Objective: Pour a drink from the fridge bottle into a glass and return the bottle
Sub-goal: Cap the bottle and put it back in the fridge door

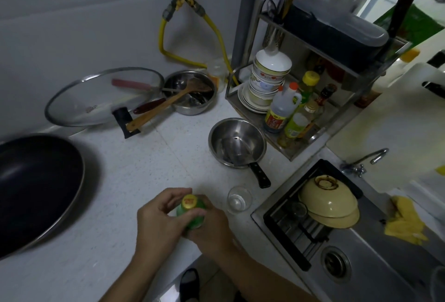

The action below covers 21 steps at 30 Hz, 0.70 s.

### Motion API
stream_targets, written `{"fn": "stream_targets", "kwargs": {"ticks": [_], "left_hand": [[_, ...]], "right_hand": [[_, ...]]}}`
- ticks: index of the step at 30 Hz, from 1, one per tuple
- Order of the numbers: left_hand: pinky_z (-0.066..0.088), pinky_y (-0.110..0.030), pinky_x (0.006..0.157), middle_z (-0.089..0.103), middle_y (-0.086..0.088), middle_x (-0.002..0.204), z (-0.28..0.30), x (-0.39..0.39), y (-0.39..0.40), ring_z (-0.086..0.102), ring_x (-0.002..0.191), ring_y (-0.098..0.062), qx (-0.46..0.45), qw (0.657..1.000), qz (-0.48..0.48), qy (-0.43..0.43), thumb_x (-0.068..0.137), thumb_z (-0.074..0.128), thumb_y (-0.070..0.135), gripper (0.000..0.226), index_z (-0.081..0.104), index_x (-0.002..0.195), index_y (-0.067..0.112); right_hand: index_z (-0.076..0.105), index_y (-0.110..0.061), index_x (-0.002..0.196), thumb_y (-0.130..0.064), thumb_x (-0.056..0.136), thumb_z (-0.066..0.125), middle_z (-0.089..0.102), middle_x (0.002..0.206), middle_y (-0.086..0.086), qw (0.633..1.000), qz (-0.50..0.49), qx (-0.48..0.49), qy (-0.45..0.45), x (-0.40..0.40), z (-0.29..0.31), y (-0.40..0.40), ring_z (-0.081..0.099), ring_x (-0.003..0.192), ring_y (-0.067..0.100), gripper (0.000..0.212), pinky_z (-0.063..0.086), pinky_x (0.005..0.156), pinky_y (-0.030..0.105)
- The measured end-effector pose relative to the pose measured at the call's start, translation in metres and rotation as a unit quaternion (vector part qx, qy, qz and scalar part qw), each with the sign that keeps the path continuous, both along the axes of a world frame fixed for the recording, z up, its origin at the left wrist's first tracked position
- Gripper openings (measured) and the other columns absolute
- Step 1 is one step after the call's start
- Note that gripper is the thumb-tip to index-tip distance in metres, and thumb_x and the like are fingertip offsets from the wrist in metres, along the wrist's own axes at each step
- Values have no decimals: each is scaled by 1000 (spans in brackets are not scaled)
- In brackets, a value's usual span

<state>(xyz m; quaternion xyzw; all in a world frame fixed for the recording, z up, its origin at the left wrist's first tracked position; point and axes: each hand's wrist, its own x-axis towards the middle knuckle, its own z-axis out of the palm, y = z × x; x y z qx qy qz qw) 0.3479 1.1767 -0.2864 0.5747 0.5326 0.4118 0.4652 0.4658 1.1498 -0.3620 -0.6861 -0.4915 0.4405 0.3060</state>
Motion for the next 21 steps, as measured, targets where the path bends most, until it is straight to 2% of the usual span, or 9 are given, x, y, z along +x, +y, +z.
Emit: {"fn": "stream_targets", "kwargs": {"ticks": [2,4,9,13,17,21], "left_hand": [[56,-17,82,77,13,92,-3,5,-6,72,91,-5,9,999,46,-22,54,89,20,41,76,92,17],[56,-16,81,77,12,96,-4,7,-8,72,92,-6,6,996,80,-47,57,88,12,39,76,94,13],[54,-10,81,73,20,100,0,6,-3,70,92,2,30,998,51,-6,62,80,30,39,77,98,15],[52,-11,85,74,19,100,0,-3,8,70,93,3,42,997,-52,24,68,77,30,34,77,99,18],[55,-18,86,77,12,101,2,-16,31,71,98,-8,1,980,-201,11,73,80,33,32,77,101,17],[55,-22,88,77,6,102,13,-23,50,71,99,-13,-37,946,-322,18,76,78,15,26,76,103,18]], "right_hand": [[53,-41,119,-29,72,82,68,104,-20,1000,-20,2,0,-7,0,-2,62,91,-6,56,44,72,5],[55,-38,119,-30,73,81,68,106,-19,1000,-27,6,-2,-10,-1,-1,63,93,-5,54,44,73,5],[55,-39,115,-28,72,82,68,100,-16,1000,-5,-9,21,-1,-2,5,65,90,1,52,51,72,14],[58,-40,114,-22,68,84,72,103,-8,998,29,-11,45,14,-3,10,68,91,7,56,58,75,24],[62,-36,115,-19,66,87,72,107,-7,995,60,-24,76,26,-4,15,69,97,10,57,59,82,32],[66,-42,110,-7,65,88,72,106,-12,988,108,-37,103,34,2,20,68,102,10,61,57,83,31]]}}
